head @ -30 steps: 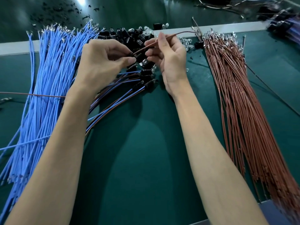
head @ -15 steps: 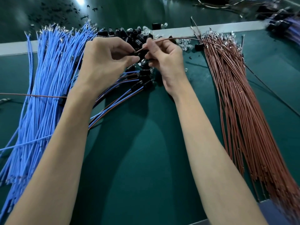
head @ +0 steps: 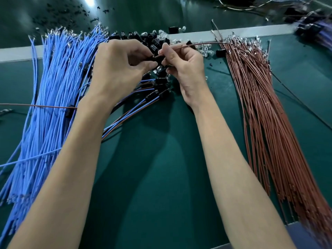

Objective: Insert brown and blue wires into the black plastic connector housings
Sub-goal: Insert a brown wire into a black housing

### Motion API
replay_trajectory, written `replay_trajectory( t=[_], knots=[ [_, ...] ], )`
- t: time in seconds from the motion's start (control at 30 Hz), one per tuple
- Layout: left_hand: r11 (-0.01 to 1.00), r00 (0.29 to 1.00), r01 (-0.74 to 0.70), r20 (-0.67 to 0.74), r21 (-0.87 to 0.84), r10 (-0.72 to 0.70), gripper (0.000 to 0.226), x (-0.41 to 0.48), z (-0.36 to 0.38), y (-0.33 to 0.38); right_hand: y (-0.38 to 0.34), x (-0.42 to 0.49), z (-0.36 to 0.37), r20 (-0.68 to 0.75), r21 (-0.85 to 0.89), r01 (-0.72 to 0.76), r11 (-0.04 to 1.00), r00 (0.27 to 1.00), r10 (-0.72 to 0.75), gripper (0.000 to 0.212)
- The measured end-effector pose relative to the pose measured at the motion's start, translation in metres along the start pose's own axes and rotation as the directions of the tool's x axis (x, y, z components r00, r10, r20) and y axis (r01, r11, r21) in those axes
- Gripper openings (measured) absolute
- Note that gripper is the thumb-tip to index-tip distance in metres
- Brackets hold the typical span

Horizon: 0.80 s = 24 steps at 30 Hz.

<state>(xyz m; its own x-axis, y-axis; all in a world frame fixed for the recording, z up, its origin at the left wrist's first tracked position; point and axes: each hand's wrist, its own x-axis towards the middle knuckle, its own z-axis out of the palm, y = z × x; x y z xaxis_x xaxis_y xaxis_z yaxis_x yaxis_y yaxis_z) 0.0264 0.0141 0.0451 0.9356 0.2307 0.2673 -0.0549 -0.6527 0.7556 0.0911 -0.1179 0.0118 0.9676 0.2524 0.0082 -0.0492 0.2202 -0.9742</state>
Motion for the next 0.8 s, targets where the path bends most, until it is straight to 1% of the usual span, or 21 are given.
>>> replay_trajectory(
  t=[0.13, 0.17, 0.3, 0.37, 0.5, 0.53, 0.67, 0.7, 0.77, 0.8],
  knots=[
    [1.000, 0.999, -0.009, -0.033, -0.001, 0.009, 0.018, 0.001, -0.001, 0.000, -0.004, 0.001, -0.003, -0.028, 0.134, -0.023, 0.991, 0.999, 0.027, 0.018],
    [1.000, 0.999, -0.018, -0.037, 0.005, 0.018, 0.017, 0.001, 0.000, 0.001, -0.004, 0.001, -0.003, -0.031, 0.122, -0.017, 0.992, 0.999, 0.021, 0.018],
    [0.998, 0.998, -0.053, -0.032, 0.024, 0.054, 0.018, -0.002, 0.009, 0.006, 0.000, -0.002, 0.002, 0.009, -0.032, 0.017, 0.999, 1.000, -0.017, 0.021],
    [0.999, 0.998, -0.045, -0.035, 0.018, 0.045, 0.019, -0.001, 0.009, 0.004, -0.001, -0.002, 0.002, 0.000, -0.020, 0.005, 1.000, 1.000, -0.005, 0.019],
    [0.999, 0.997, -0.013, -0.078, 0.030, 0.016, 0.020, 0.000, 0.006, -0.004, -0.001, 0.002, -0.002, -0.067, 0.100, -0.031, 0.994, 0.997, 0.038, 0.018],
    [1.000, 0.997, -0.011, -0.081, 0.024, 0.013, 0.020, -0.001, 0.007, -0.004, 0.000, 0.002, -0.002, -0.082, 0.076, -0.026, 0.997, 0.996, 0.032, 0.018],
    [1.000, 0.998, -0.023, -0.058, -0.006, 0.022, 0.019, -0.002, 0.020, -0.006, 0.004, -0.001, 0.002, -0.032, -0.112, 0.027, 0.993, 0.999, -0.031, 0.017],
    [1.000, 0.998, -0.016, -0.054, -0.016, 0.015, 0.018, -0.002, 0.022, -0.008, 0.003, -0.002, 0.004, -0.055, -0.112, 0.019, 0.993, 0.998, -0.025, 0.014],
    [0.999, 0.998, 0.016, -0.064, -0.038, -0.019, 0.017, -0.003, 0.025, -0.014, -0.001, -0.003, 0.008, -0.168, -0.119, 0.017, 0.993, 0.985, -0.037, 0.006],
    [0.998, 0.997, 0.035, -0.072, -0.050, -0.038, 0.017, -0.003, 0.027, -0.016, -0.004, -0.004, 0.010, -0.274, -0.170, 0.039, 0.985, 0.958, -0.085, 0.018]
  ],
)
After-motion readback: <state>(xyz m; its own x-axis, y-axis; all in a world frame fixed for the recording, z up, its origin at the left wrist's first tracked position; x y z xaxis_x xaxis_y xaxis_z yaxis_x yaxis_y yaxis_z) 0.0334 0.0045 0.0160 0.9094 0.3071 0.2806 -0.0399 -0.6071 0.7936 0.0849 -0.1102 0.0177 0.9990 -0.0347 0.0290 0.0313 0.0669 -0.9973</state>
